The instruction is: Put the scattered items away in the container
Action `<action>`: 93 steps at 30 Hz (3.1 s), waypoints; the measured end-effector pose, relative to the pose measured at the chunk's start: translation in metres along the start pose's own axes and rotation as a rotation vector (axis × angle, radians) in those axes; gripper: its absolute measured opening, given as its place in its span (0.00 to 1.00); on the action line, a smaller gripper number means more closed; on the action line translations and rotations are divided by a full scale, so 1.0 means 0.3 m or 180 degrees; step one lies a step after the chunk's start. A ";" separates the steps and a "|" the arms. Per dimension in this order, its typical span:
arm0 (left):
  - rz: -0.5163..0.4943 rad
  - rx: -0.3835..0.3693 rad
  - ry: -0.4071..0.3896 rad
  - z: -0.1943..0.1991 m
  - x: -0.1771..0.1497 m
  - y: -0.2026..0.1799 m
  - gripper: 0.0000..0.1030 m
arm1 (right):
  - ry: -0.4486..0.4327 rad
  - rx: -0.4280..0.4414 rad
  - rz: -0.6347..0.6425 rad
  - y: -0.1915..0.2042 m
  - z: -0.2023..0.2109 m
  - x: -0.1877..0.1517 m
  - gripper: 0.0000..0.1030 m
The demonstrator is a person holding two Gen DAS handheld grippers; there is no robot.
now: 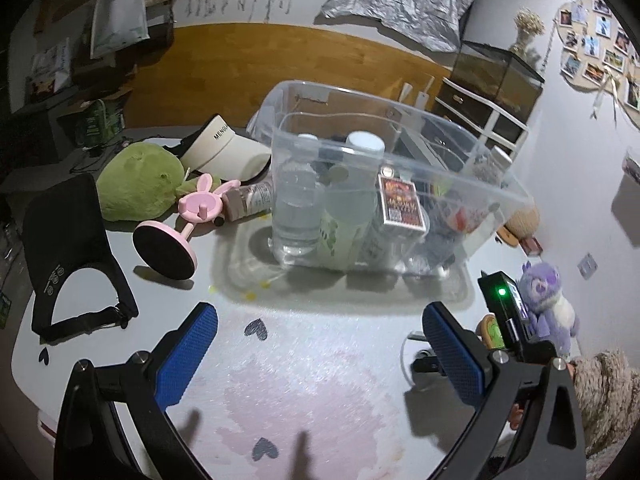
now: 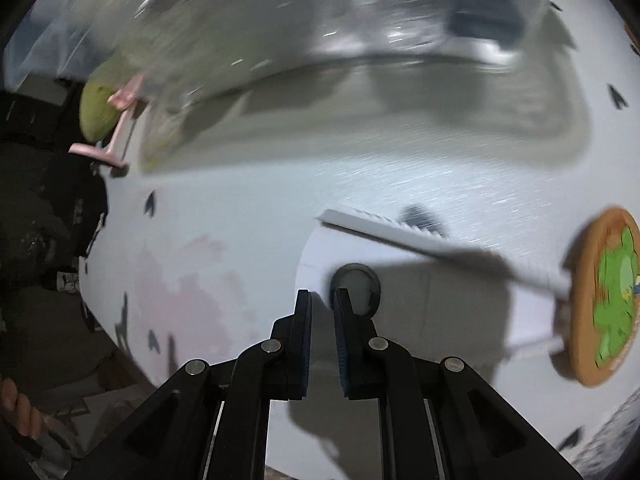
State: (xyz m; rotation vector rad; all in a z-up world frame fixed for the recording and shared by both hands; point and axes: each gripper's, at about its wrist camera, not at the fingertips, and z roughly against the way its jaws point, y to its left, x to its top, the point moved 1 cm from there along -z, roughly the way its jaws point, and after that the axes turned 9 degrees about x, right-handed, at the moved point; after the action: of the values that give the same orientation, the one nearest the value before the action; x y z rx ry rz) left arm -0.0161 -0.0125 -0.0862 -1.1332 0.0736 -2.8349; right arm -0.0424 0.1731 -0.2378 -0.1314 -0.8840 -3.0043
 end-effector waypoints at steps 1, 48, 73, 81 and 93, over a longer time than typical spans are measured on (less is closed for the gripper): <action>-0.0031 -0.0015 0.0014 -0.005 -0.007 0.007 1.00 | 0.0004 0.0054 0.0002 0.018 -0.021 -0.011 0.12; -0.2014 -0.0056 0.0703 -0.368 -0.399 -0.129 0.99 | -0.0399 -0.0621 0.1268 0.075 -0.056 0.030 0.27; -0.2271 -0.0329 0.0581 -0.396 -0.374 -0.249 1.00 | -0.0619 -0.1107 0.0226 -0.051 0.051 -0.458 0.36; -0.2678 -0.0464 0.0503 -0.385 -0.382 -0.331 1.00 | -0.1280 -0.0644 -0.0189 -0.088 0.217 -0.372 0.36; -0.2505 -0.0506 0.0600 -0.393 -0.395 -0.315 1.00 | -0.0774 -0.0948 0.0914 0.029 0.048 0.024 0.36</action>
State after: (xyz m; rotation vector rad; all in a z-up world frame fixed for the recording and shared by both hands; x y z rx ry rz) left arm -0.0180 0.0946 -0.2455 -1.0959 -0.1807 -3.6829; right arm -0.0482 0.1737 -0.2205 -0.5817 -0.3758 -2.8592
